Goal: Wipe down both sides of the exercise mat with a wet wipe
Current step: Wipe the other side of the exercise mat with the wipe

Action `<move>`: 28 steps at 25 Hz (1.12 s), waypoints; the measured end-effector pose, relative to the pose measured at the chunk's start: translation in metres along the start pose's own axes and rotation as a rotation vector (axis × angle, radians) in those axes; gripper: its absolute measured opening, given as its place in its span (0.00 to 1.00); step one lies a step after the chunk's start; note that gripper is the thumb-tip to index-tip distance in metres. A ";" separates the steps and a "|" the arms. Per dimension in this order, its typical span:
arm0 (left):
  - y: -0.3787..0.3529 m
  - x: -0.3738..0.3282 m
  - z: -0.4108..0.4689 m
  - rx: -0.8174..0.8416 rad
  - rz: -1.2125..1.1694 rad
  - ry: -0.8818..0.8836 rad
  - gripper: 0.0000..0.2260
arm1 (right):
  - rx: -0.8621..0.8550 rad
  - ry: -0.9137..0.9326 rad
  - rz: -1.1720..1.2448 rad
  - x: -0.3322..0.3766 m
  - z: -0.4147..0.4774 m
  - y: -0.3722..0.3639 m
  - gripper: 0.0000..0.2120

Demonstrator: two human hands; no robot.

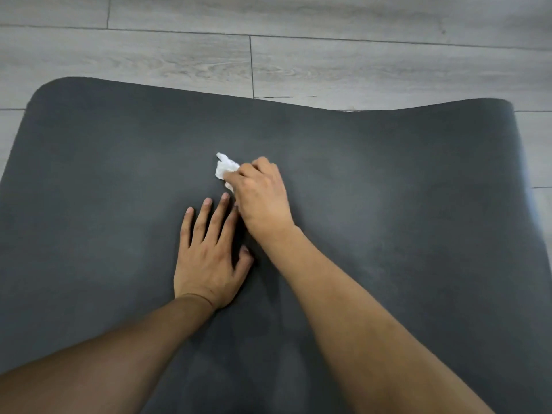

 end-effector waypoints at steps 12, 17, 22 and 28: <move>-0.001 -0.002 0.001 -0.044 0.024 0.023 0.33 | -0.109 -0.500 0.033 -0.081 -0.035 0.033 0.10; -0.003 -0.004 0.002 -0.065 0.032 0.013 0.34 | -0.038 0.027 0.021 -0.045 -0.023 0.025 0.06; 0.000 -0.005 0.000 -0.069 0.013 0.018 0.33 | -0.124 -0.534 -0.063 -0.171 -0.110 0.088 0.10; 0.001 -0.002 -0.003 -0.175 -0.118 0.039 0.27 | -0.203 -0.393 0.078 -0.044 -0.052 0.015 0.05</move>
Point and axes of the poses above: each hand's wrist, its own z-axis towards the middle knuckle, its own y-axis out of the back of the hand, x = y × z, the point moved 3 cm from there along z, towards the middle knuckle
